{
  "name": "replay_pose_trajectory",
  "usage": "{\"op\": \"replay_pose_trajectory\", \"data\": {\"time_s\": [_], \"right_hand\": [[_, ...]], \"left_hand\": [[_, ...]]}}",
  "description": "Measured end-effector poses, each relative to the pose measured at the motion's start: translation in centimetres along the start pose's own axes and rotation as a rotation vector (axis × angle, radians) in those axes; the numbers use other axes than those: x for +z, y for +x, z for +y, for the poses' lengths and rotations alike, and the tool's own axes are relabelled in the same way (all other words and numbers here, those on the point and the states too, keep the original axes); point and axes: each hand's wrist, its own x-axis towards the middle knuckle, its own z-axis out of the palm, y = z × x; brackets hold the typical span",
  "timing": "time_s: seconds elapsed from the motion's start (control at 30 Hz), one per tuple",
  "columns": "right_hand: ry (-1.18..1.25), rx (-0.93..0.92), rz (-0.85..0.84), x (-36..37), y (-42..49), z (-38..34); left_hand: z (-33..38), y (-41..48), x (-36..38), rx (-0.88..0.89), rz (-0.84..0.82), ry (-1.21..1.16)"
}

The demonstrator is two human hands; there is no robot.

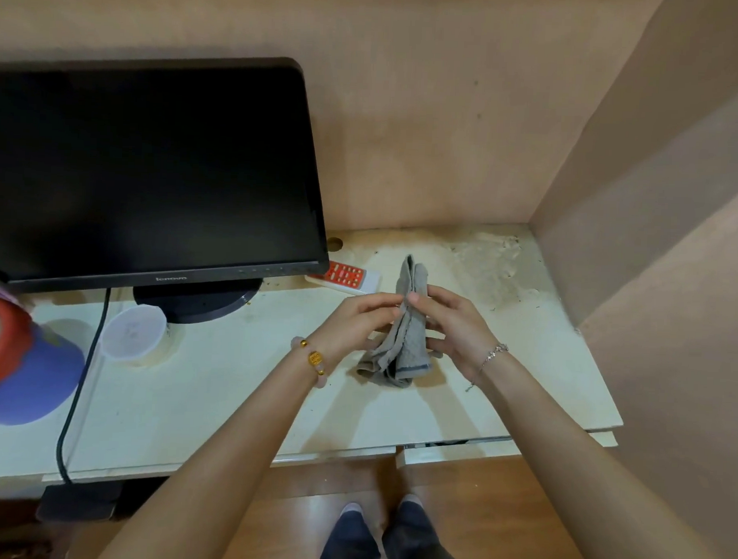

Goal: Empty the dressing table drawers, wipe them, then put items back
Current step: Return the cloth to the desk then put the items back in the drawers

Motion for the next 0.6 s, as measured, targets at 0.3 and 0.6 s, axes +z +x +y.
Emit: {"op": "replay_pose_trajectory", "data": {"time_s": [0.3, 0.6], "right_hand": [[-0.007, 0.053, 0.063, -0.3, 0.7, 0.7], [0.184, 0.078, -0.102, -1.2, 1.1, 0.5]], "left_hand": [[-1.2, -0.4, -0.2, -0.029, -0.107, -0.127], [-5.3, 2.1, -2.0, -0.137, 0.217, -0.244]]}}
